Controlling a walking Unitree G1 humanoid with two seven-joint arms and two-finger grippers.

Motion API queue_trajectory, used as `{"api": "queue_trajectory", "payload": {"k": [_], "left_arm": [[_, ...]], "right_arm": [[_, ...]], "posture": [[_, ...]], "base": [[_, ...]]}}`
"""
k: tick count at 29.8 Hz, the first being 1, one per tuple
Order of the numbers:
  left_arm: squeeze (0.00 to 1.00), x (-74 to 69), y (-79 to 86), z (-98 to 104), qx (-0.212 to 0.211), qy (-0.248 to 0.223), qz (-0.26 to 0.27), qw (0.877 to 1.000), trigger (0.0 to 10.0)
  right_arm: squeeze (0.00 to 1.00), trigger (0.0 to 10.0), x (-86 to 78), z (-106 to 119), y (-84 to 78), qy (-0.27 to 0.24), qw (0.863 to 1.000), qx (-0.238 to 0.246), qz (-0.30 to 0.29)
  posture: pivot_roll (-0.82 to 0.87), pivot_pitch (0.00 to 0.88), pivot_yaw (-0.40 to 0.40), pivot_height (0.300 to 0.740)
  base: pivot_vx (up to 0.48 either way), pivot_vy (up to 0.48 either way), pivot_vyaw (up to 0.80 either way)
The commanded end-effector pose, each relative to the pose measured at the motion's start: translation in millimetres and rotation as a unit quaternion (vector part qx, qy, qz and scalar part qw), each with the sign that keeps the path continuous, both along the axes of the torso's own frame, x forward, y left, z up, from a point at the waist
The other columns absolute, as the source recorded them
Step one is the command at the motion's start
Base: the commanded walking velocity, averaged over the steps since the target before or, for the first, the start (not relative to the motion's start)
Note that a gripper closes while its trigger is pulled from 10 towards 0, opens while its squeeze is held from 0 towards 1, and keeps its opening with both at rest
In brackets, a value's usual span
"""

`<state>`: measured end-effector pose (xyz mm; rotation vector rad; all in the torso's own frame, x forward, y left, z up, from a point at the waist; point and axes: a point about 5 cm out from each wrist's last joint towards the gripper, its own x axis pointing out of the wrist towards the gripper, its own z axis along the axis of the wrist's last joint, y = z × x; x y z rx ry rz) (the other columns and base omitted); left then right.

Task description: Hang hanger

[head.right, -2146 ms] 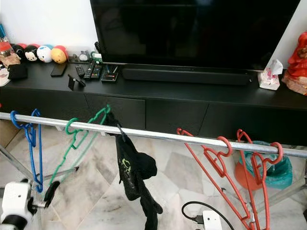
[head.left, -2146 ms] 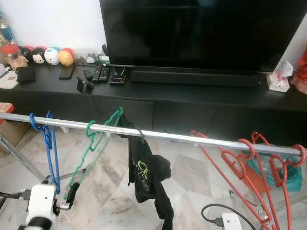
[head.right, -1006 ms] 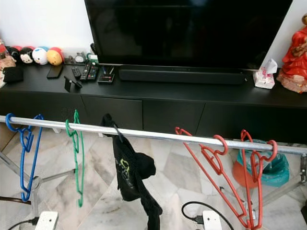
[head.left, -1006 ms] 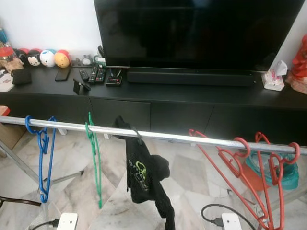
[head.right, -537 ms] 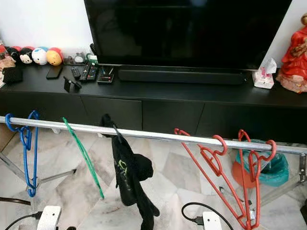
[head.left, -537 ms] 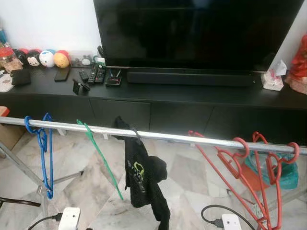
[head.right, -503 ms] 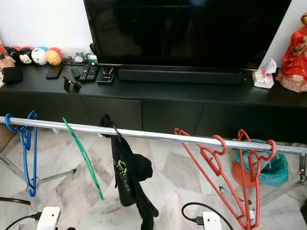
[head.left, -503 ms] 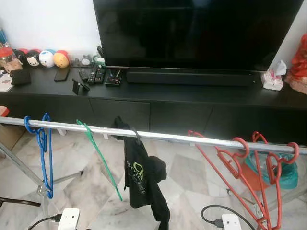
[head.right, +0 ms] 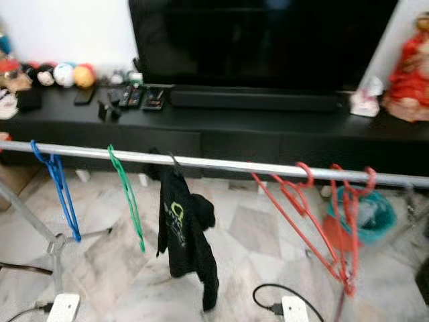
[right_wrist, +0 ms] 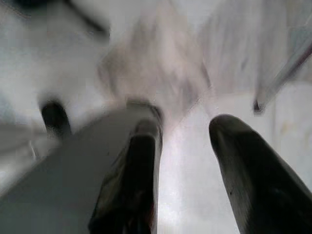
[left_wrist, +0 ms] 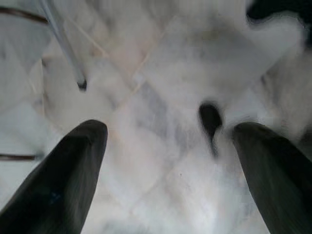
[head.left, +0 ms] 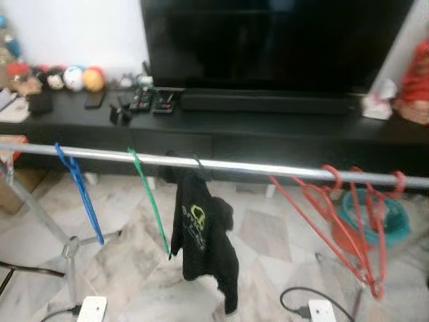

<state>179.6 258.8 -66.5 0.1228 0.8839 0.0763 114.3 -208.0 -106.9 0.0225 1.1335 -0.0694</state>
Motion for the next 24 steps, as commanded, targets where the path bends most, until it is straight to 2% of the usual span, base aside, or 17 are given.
{"api": "queue_trajectory", "payload": {"k": [1,24], "left_arm": [[0.0,-21.3,1.2,-10.3,-0.004,0.036,0.015,0.999,10.0],[0.0,-20.3,-1.8,-10.9,-0.007,0.037,0.011,0.999,10.0]], "right_arm": [[0.0,10.0,19.9,7.0,-3.5,-0.031,0.999,-0.008,0.003],[0.0,10.0,21.4,7.4,-2.2,-0.035,0.999,-0.006,0.005]], "posture": [[-0.13,0.0,0.012,0.74],[-0.12,0.0,0.013,0.74]], "base": [[-0.304,0.0,0.0],[-0.3,0.0,0.0]]}}
